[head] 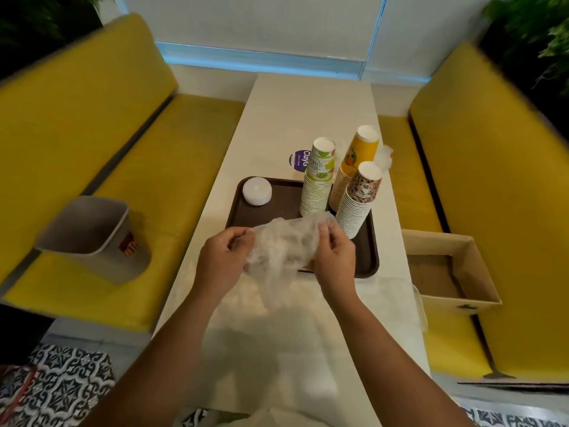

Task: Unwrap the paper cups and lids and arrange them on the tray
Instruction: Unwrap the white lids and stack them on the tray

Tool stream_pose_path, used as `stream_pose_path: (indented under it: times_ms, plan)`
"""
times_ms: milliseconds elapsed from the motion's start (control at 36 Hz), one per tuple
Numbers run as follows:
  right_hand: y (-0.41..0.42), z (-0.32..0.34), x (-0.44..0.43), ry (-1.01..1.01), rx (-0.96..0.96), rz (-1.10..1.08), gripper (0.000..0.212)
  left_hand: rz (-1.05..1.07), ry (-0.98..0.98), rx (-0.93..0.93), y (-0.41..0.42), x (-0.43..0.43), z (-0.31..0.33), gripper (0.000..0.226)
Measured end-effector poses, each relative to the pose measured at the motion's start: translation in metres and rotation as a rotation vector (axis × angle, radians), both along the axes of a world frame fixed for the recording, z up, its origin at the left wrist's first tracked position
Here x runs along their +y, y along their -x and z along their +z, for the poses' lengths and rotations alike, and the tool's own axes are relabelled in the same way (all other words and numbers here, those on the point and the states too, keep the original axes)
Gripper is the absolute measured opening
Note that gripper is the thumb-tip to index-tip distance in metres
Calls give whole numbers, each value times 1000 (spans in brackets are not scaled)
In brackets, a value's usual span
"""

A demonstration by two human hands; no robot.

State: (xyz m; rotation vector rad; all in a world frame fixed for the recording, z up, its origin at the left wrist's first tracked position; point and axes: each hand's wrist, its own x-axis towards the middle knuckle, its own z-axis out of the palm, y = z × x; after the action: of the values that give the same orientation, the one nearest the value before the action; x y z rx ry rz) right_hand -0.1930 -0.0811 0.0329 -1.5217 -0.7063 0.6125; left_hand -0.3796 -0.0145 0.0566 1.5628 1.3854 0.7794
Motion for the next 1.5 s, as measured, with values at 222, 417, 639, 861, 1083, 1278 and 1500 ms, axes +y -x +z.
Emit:
stream_pose_path:
  times_ms: [222, 417, 639, 861, 1083, 1278, 1500]
  plan:
    - [-73, -14, -52, 52, -117, -128, 33, 79, -266, 208, -7, -30, -8, 29]
    - [-80, -26, -92, 69, -6, -22, 35, 19, 262, -166, -32, -67, -10, 65]
    - [-81, -27, -114, 86, 1, -58, 23, 80, 202, -130, -44, -89, -34, 76]
    - [-95, -9, -119, 128, -23, 254, 19, -164, 250, -173, -46, -88, -26, 73]
    - [-107, -28, -130, 152, -59, 43, 43, 98, 108, 21, -30, -76, -35, 58]
    - [-96, -53, -153, 217, -35, 171, 51, 460, -173, 89, -28, -81, -44, 42]
    - [-77, -83, -160, 312, 66, 169, 43, -266, -476, 734, -77, -134, -98, 59]
